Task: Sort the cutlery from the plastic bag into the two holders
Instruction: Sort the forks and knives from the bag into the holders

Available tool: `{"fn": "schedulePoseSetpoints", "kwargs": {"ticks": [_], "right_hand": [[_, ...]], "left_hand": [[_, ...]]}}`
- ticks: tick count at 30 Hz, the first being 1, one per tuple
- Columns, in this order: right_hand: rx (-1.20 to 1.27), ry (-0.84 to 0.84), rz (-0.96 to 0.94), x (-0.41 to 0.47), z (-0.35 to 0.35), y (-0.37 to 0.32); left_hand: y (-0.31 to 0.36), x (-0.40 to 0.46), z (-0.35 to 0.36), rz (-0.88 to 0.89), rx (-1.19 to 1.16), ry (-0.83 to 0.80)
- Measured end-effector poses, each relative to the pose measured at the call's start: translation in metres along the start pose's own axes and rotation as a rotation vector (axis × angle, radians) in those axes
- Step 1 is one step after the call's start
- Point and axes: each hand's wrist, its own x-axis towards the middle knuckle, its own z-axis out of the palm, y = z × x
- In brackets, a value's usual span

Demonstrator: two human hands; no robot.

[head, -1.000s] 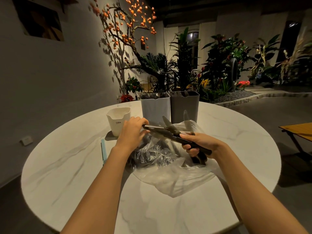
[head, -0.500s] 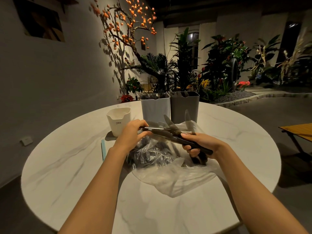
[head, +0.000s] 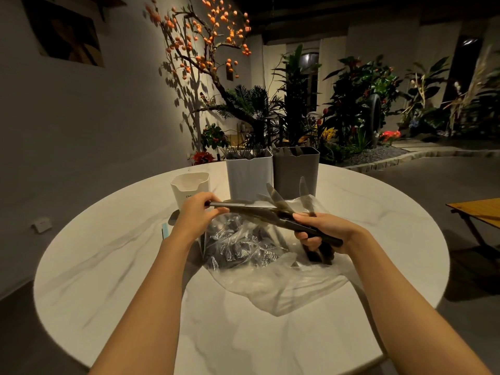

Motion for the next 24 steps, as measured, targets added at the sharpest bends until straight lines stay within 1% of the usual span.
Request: {"fn": "schedulePoseSetpoints", "kwargs": {"ticks": [2,4,6,8,9,11,14,17,24], "right_hand": [[0.011,0.012,-0.001,-0.001,0.000,0.000],[0.024,0.024,0.004,0.000,0.000,0.000],[0.031,0.029,0.007,0.000,0.000,0.000],[0.054,0.015,-0.003,-0.001,0.000,0.000],[0.068,0.009,-0.006,-0.002,0.000,0.000],[0.072,0.015,-0.005,-0.003,0.000,0.000],[0.090,0.027,-0.007,-0.003,0.000,0.001],[0.117,0.037,-0.011,-0.001,-0.002,0.001],[0.133,0.057,-0.010,-0.002,-0.002,0.001]], "left_hand": [[-0.001,0.000,0.000,-0.009,0.005,-0.028],[-0.001,0.000,0.004,-0.003,0.081,-0.135],[0.000,0.000,0.008,0.052,0.309,-0.208],[0.003,0.001,0.010,0.139,0.524,-0.197],[0.005,0.000,0.009,0.160,0.555,-0.184],[0.007,-0.001,0.007,0.153,0.520,-0.194],[0.010,-0.004,0.007,0.131,0.416,-0.254],[0.014,-0.005,0.008,0.074,0.303,-0.268],[0.018,-0.006,0.010,-0.011,0.265,-0.269]]}}
